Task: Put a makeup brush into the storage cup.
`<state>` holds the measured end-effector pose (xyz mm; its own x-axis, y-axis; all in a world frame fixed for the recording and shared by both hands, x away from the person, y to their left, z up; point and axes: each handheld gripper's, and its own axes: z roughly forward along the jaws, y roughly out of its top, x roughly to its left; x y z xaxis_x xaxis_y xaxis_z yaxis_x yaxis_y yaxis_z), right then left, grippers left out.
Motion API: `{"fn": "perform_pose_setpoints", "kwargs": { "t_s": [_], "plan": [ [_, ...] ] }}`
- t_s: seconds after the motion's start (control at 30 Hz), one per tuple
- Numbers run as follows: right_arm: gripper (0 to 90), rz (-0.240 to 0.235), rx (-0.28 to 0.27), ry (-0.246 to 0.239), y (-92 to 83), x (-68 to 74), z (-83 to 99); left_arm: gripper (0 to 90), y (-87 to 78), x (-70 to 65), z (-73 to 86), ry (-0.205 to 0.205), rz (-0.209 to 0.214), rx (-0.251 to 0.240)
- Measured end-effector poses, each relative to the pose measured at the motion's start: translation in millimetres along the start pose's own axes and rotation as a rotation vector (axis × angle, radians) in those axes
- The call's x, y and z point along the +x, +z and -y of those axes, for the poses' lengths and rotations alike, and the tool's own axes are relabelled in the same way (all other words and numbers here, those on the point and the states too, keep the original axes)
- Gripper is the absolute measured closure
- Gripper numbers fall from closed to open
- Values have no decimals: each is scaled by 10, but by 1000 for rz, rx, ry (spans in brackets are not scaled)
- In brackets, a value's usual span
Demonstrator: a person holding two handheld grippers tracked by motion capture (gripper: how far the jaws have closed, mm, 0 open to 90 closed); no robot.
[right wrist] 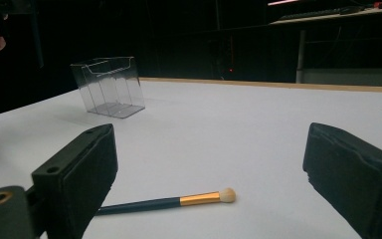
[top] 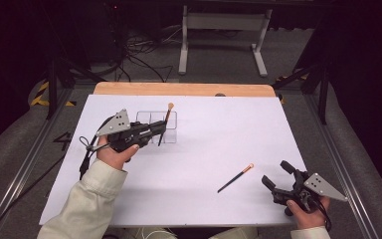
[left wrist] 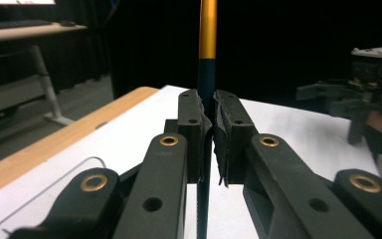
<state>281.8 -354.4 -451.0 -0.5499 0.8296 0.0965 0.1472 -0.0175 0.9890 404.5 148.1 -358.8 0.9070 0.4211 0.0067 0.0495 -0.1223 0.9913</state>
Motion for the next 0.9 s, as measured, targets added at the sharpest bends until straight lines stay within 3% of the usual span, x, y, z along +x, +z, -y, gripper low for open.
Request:
{"fn": "perform_pose_setpoints", "kwargs": {
  "t_s": [0.27,0.9],
  "plan": [
    [75,-2,0,-1,1,2,-1,827,39,45,-5,-12,-50,-33],
    [74,-3,-1,3,5,-2,0,827,202,263,-98,-23,-159,-16]
  ]
}}
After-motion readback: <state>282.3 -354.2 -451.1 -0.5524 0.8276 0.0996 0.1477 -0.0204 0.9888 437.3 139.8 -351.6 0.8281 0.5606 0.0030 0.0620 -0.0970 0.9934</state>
